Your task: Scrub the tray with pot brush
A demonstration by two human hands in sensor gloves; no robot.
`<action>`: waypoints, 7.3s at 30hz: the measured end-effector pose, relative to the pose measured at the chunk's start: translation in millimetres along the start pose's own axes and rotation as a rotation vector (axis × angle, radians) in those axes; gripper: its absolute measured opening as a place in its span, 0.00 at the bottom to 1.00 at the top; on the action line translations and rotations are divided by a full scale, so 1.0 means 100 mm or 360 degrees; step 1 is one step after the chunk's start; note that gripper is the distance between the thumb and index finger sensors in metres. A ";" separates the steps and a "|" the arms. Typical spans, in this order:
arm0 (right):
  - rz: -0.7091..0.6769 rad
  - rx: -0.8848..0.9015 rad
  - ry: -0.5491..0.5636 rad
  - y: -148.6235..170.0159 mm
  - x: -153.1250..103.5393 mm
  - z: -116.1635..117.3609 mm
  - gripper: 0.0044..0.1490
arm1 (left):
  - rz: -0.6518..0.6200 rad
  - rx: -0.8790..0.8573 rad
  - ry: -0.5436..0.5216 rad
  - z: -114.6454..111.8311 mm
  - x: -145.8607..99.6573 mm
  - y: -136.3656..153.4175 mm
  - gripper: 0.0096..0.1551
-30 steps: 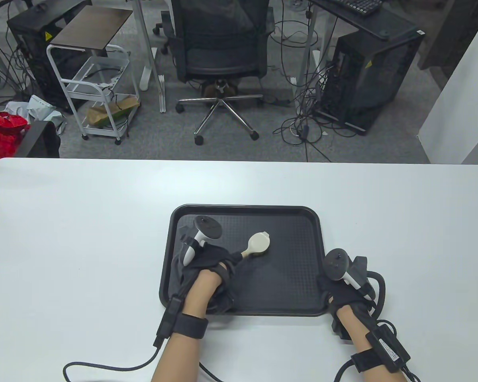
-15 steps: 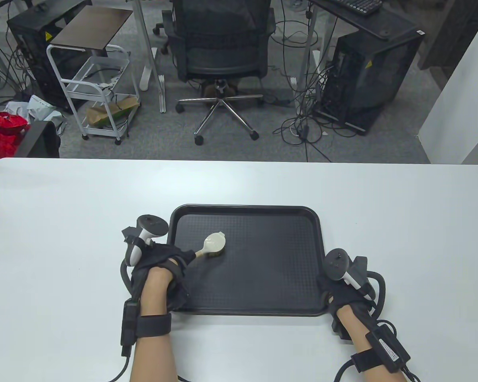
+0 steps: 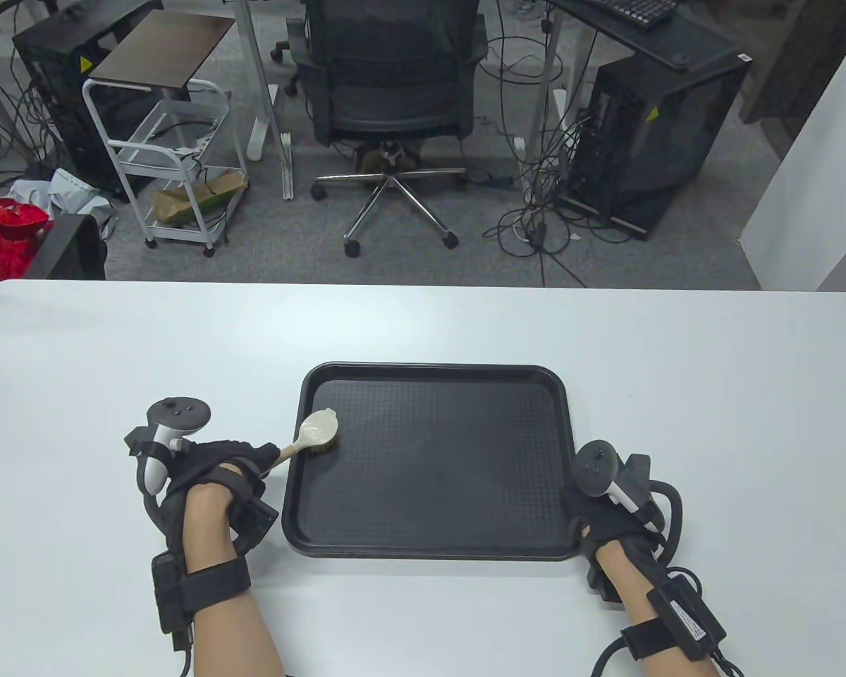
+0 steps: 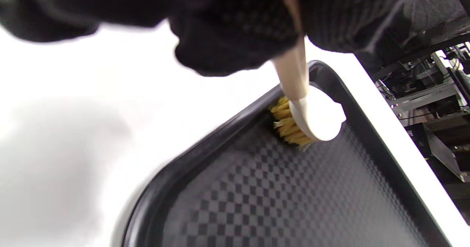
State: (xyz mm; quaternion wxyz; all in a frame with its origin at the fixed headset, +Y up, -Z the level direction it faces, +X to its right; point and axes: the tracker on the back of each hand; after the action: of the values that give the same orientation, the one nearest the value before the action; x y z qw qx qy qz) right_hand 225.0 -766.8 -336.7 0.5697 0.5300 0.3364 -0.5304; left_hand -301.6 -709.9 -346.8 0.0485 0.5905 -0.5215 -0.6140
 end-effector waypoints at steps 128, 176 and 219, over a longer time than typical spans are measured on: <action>0.0007 -0.0027 0.0042 -0.01 -0.01 0.00 0.37 | -0.0705 0.0683 0.0404 -2.11 -0.52 -1.44 0.34; 0.0006 -0.0024 0.0042 -0.01 -0.01 0.01 0.37 | -0.0073 0.0201 0.0122 0.26 -0.06 0.25 0.30; 0.0005 -0.0011 0.0034 0.00 0.00 0.00 0.37 | -0.0805 0.0874 0.0571 -2.09 -0.61 -1.43 0.32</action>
State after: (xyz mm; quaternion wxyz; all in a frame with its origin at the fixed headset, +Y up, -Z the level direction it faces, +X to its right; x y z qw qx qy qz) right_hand 224.8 -766.6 -336.5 0.5686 0.5342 0.3435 -0.5227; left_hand -41.9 -725.7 -355.6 -0.1732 0.7888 -0.4876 -0.3318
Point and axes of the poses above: the tracker on the back of each hand, its own y axis roughly to the little-finger side, its own x axis roughly from the wrist to the fingertips, z = x × y, and after that the axes turned 6 degrees about z, right-handed
